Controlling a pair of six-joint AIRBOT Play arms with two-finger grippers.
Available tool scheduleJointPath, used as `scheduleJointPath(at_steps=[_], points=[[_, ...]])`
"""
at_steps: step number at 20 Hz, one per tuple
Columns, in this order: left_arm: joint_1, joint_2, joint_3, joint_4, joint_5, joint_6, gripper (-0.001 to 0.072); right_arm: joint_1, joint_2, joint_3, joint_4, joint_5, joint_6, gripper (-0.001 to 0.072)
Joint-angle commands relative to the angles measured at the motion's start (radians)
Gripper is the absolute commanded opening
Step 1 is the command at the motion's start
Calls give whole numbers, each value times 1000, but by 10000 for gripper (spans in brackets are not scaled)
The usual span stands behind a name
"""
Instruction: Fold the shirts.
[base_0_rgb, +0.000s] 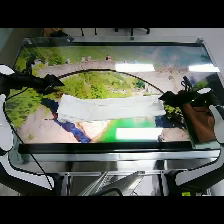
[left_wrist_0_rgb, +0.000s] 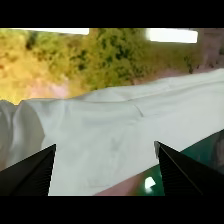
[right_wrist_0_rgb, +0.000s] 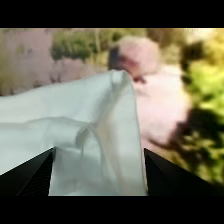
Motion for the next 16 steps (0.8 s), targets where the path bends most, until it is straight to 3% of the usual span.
scheduleJointPath(at_steps=[1,2,3,4,6,7,8,9,10,11,16], points=[[-8,18,19,0,-25,-9,706,18,-60,0,27,19,1,621],[-16,17,18,0,-31,-10,706,24,-69,0,29,31,1,619],[-26,18,11,-1,-31,-19,706,32,-74,0,30,47,1,539],[-39,18,4,-2,-31,-28,706,39,-74,0,30,65,-4,335],[-84,18,-17,-2,-26,-28,705,48,-71,4,61,118,-49,56],[-115,18,-28,-2,-15,-27,704,50,-64,11,68,150,-61,19],[-149,17,-37,-2,0,-27,596,51,-50,21,68,172,-60,19],[-184,17,-50,-2,24,-27,366,51,-25,35,68,194,-59,19],[-229,16,-66,-3,56,-27,79,48,8,53,68,214,-58,18],[-280,15,-90,-2,96,-25,18,43,43,74,68,239,-50,18],[-595,-63,-202,-68,365,-26,19,11,210,205,113,475,52,18]])
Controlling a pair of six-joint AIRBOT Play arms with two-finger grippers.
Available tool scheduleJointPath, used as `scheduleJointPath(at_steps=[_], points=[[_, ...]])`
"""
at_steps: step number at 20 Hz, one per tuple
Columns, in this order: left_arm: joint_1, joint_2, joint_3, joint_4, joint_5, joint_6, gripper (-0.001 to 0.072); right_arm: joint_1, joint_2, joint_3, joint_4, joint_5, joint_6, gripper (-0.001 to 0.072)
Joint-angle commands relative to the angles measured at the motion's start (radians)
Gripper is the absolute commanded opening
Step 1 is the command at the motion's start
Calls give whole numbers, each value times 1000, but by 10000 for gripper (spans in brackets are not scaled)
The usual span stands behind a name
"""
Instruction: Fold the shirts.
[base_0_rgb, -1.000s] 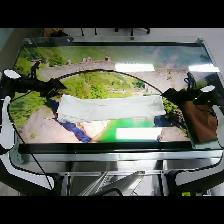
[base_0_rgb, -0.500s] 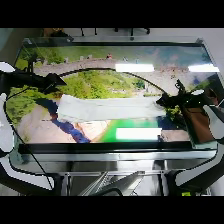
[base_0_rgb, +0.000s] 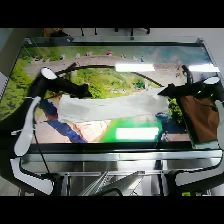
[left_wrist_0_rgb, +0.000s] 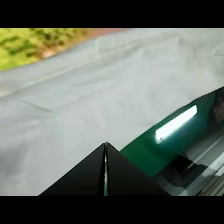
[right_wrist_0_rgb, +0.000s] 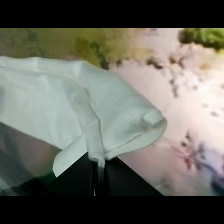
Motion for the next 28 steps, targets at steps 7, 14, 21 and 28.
scheduleJointPath(at_steps=[7,14,21,28], points=[[-518,-389,317,-66,368,-154,18,-71,256,129,253,235,76,18],[-480,-430,582,-68,111,-213,18,-90,254,125,252,261,87,18],[-103,129,430,-68,-264,-50,18,159,209,53,287,6,94,19],[251,620,168,-66,-216,29,18,878,-56,-7,286,-829,-121,27]])
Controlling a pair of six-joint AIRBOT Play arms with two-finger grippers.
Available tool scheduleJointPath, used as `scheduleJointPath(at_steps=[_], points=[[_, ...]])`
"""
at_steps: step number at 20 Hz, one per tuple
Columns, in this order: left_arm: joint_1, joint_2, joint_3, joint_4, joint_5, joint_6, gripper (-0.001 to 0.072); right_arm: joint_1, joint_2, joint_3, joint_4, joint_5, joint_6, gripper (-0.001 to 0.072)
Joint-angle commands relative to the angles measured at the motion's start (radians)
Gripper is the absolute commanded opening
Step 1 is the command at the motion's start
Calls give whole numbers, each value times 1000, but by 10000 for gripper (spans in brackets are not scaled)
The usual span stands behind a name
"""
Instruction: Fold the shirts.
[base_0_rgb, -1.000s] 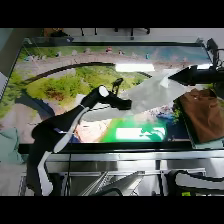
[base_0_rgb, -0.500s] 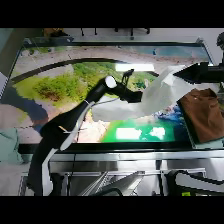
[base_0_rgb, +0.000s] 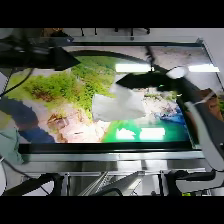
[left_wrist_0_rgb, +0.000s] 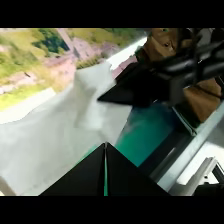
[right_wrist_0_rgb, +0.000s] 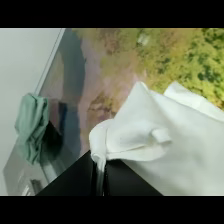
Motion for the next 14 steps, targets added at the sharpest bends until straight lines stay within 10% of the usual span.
scheduleJointPath(at_steps=[1,3,10,14], points=[[158,212,-159,3,-2,44,18,360,-189,-13,-5,-602,-212,50],[200,280,-271,3,21,45,18,484,-291,-11,-5,-859,-321,474],[301,415,-497,2,51,89,19,364,-165,-12,-101,-675,-316,501],[308,463,-539,3,47,105,19,28,-79,-12,-245,-211,5,505]])
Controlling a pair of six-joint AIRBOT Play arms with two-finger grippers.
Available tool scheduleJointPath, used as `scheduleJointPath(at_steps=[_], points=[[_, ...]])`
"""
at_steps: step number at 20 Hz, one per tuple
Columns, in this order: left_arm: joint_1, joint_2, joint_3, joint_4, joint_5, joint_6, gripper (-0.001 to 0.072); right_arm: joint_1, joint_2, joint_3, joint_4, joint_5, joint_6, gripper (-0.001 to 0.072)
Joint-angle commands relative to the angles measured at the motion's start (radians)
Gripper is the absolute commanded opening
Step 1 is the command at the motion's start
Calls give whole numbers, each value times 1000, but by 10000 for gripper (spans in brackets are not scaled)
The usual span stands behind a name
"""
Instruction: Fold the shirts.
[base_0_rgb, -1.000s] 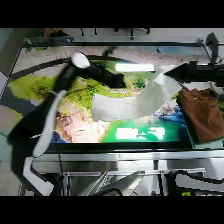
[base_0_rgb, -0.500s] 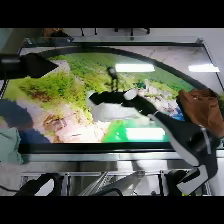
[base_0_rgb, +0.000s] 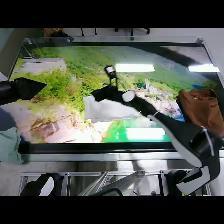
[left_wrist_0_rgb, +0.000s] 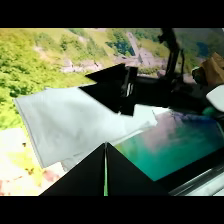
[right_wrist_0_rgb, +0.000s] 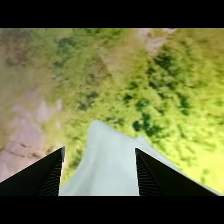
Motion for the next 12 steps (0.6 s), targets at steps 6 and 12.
scheduleJointPath(at_steps=[6,12], points=[[13,93,-38,2,-8,10,19,-617,-33,-1,-266,814,409,521],[11,81,-38,-1,-18,-8,19,-556,-178,-1,-261,784,404,688]])
